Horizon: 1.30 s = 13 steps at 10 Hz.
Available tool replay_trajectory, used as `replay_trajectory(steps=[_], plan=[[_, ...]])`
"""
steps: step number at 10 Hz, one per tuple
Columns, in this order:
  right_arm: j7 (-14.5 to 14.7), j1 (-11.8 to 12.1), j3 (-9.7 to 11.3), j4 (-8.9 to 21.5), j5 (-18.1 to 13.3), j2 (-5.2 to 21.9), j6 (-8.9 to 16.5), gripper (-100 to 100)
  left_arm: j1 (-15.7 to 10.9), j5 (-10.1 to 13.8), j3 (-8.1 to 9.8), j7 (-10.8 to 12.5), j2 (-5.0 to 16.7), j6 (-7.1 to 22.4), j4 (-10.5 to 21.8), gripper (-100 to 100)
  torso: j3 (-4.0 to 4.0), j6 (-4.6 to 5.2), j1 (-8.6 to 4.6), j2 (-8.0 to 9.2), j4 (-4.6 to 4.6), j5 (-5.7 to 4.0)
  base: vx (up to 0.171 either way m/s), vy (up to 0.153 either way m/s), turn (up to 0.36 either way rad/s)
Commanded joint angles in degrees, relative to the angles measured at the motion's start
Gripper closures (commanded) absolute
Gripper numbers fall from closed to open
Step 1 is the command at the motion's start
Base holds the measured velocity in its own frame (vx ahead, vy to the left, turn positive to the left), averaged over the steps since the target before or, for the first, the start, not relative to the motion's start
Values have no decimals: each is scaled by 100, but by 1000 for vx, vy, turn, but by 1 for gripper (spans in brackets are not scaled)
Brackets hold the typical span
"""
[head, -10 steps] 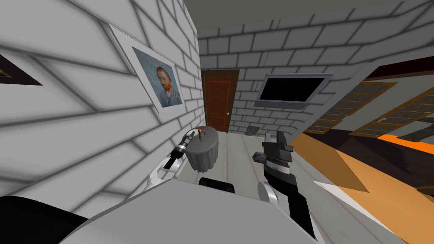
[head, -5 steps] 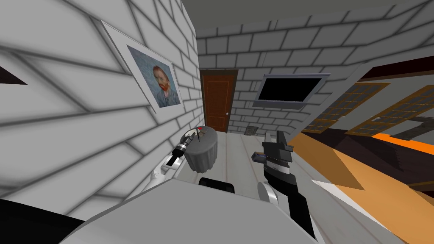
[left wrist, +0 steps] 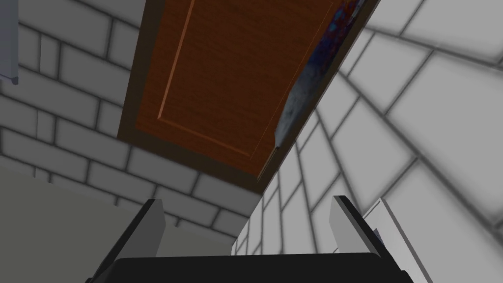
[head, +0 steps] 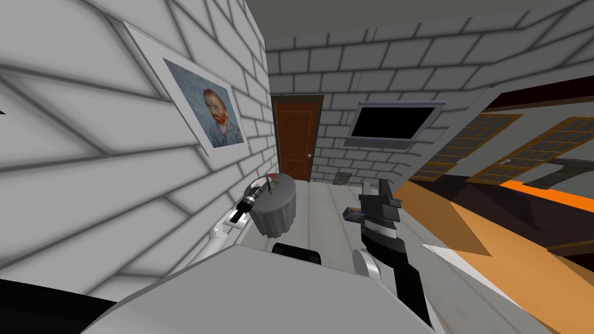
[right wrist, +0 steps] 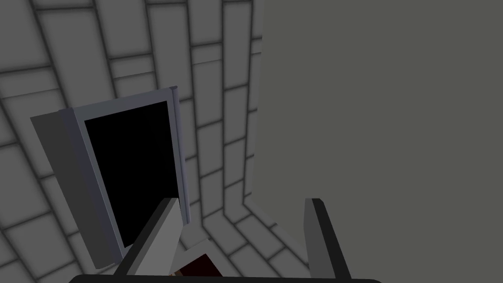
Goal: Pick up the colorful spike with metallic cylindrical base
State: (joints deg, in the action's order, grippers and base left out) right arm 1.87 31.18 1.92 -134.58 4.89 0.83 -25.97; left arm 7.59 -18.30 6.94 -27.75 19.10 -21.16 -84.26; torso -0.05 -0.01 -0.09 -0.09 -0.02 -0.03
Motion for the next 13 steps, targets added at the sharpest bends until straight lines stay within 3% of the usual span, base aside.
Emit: replay_trajectory(steps=[1,5,6,9,13], plan=[[0,0,0,0,0,0,0,0,-97,-37,14,-71,8,-20,201,-100,0,0,0,0,0,0,14,-19,-7],[0,0,0,0,0,0,0,0,-415,-195,58,-307,120,-8,807,-100,3,-1,3,5,1,1,12,-18,-19],[0,0,0,0,0,0,0,0,-415,-195,58,-307,120,-8,807,-100,3,0,3,5,1,1,11,-12,-11],[0,0,0,0,0,0,0,0,-744,-351,100,-538,227,13,1380,-100,1,-1,3,2,0,1,19,-22,-28],[0,0,0,0,0,0,0,0,-963,-450,126,-686,295,31,1906,-100,3,-2,6,6,1,1,12,-17,-14]])
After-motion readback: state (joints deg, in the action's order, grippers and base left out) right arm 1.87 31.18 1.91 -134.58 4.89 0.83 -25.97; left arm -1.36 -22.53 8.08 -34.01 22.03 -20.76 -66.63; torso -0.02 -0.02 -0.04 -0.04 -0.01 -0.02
